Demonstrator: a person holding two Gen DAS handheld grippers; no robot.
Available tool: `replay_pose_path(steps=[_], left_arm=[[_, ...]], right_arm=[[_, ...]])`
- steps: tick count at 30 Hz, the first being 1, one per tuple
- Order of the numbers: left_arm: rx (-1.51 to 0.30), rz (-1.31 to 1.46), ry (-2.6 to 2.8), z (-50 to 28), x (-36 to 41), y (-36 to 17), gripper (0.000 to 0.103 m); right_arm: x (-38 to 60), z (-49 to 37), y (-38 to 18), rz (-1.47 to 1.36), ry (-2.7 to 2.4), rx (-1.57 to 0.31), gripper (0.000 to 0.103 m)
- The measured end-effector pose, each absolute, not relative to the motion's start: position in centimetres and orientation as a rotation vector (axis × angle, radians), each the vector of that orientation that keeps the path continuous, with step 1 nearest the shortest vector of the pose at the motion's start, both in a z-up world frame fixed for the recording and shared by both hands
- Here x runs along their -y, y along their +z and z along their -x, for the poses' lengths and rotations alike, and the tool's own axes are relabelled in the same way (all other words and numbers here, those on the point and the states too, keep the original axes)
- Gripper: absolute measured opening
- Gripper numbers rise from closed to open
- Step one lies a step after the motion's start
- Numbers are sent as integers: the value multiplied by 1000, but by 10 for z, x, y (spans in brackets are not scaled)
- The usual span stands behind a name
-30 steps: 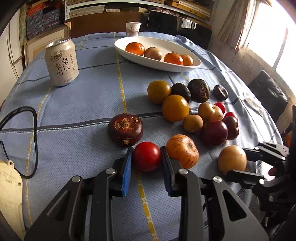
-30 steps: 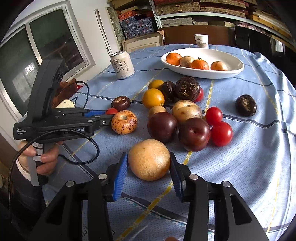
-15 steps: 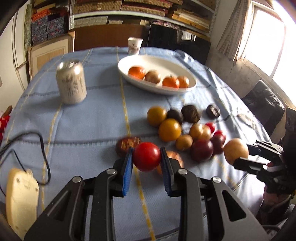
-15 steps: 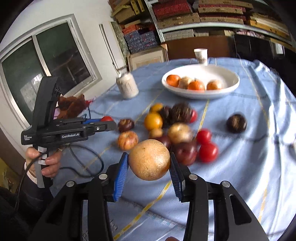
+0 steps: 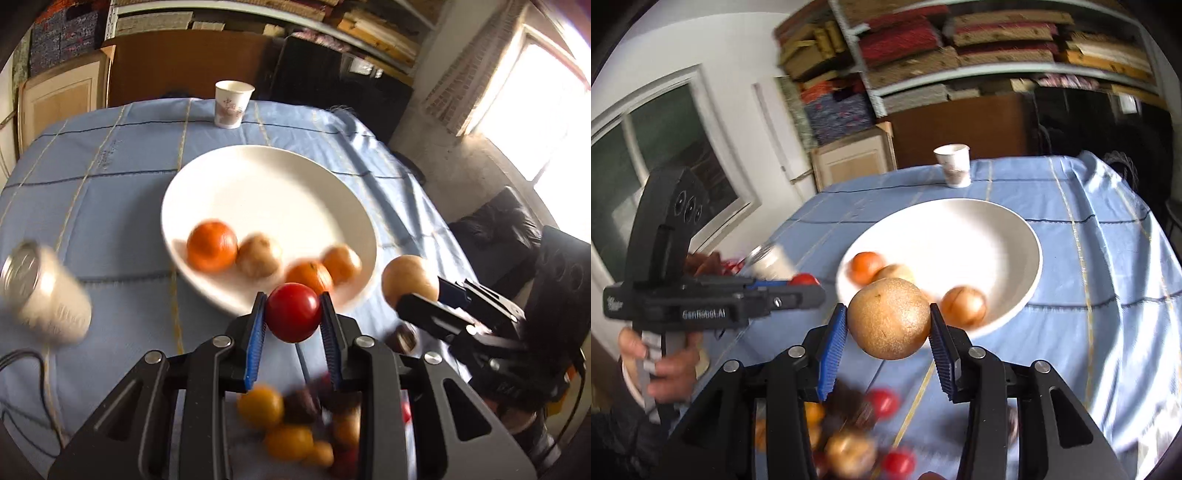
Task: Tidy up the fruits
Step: 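Carry the tan fruit and tomato over the plate and release both, then grasp a dark red plum with the right tool while the left tool grasps a striped apple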
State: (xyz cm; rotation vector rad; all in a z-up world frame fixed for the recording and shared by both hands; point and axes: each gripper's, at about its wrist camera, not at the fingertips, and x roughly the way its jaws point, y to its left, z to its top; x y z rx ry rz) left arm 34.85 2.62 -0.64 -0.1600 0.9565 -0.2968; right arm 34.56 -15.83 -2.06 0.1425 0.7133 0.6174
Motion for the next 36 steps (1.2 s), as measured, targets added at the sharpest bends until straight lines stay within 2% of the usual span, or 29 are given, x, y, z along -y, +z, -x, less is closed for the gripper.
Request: replay_pose_path(steps=[6, 8, 10, 11, 12, 19, 23, 25, 27, 31, 36], left_arm=[[-963, 126, -251, -398, -14, -17, 28], [-964, 123, -246, -404, -15, -19, 28], [-949, 117, -214, -401, -18, -17, 62], [-918, 123, -189, -395, -22, -13, 86], [-877, 131, -168, -386, -25, -7, 91], [-778, 83, -209, -313, -31, 16, 93], [-699, 47, -218, -255, -35, 13, 98], [-670, 43, -209, -229, -38, 5, 98], [-654, 52, -212, -206, -42, -5, 98], [-664, 48, -219, -179, -46, -27, 98], [-673, 23, -169, -160, -49, -42, 98]], right_arm=[[153, -397, -45, -189, 557, -765, 44], [152, -400, -47, -193, 560, -762, 50], [155, -394, -43, -191, 557, -739, 71], [157, -389, -39, -186, 557, -724, 71], [160, -380, -32, -179, 564, -703, 71], [180, -301, -7, -148, 632, -604, 71], [187, -240, -17, -109, 647, -602, 72], [189, -212, -28, -107, 640, -595, 76], [191, -192, -39, -114, 619, -593, 76], [188, -182, -62, -140, 599, -674, 76], [168, -176, -67, -27, 543, -702, 76]])
